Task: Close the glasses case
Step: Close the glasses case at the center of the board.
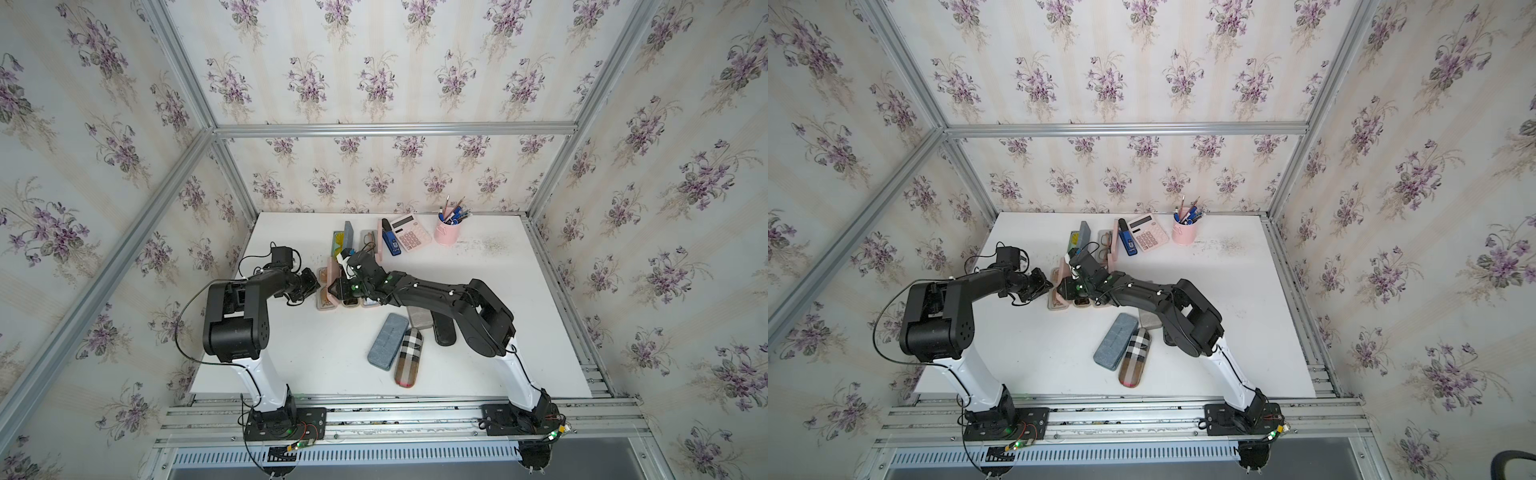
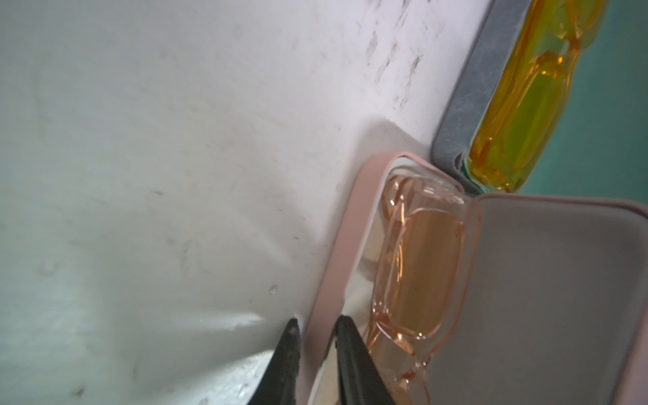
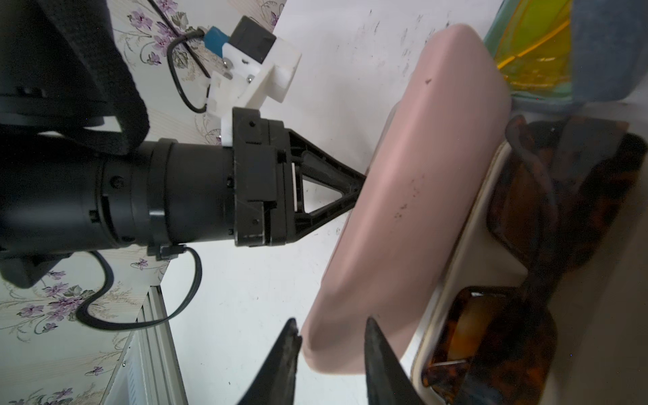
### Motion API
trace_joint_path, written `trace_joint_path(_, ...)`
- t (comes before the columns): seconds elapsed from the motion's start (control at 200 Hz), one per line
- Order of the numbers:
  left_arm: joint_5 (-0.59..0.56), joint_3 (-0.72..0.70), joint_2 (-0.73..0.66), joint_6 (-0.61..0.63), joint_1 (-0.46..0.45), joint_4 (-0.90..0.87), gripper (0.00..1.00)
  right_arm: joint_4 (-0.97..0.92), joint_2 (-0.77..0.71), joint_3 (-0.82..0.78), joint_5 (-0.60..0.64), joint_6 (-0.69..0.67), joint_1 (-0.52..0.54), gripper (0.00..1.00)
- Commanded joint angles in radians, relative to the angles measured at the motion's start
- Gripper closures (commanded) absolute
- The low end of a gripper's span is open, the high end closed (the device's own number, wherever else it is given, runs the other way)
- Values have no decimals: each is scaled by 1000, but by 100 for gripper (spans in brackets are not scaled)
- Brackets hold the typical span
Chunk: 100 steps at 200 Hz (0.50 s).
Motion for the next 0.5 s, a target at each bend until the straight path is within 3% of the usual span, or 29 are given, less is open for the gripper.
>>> trace_joint_path(0.0, -27, 5, 12, 13, 0, -51, 78, -5, 13, 13, -6, 8, 1, 68)
trace_joint_path(0.495, -28, 11, 16, 20, -5, -57, 86, -36, 69, 76, -9, 0, 16, 70)
